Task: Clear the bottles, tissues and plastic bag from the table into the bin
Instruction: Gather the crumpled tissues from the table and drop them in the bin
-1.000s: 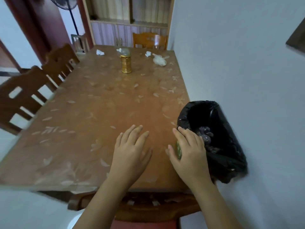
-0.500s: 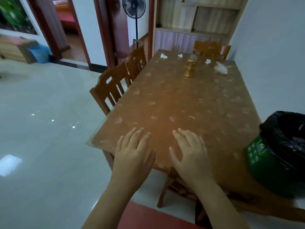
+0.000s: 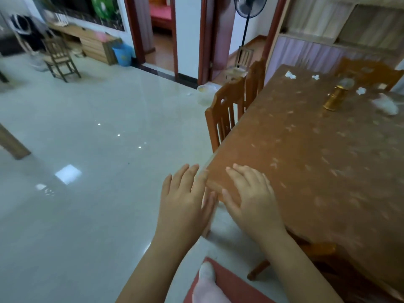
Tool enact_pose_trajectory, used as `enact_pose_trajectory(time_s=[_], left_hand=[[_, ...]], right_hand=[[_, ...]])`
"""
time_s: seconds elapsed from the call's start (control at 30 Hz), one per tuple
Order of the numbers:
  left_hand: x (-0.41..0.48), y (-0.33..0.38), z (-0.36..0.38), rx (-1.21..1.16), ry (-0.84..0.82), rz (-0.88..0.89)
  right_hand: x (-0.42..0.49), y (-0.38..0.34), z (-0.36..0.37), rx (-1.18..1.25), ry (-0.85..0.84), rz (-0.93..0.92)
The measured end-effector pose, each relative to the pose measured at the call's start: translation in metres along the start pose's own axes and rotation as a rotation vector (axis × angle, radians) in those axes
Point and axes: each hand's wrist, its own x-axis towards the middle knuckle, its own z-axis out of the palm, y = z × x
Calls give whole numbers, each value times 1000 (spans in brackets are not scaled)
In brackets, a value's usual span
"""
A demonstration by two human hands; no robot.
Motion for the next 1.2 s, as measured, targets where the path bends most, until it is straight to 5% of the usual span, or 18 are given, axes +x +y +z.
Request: enact_pose_trajectory(time_s=[0.3, 1.2], left_hand=[[80, -97, 27, 16, -24, -38], [457, -373, 167, -172, -71, 226]], right_hand=[[103, -17, 79, 97, 24, 14], [505, -47, 255, -191, 119, 218]])
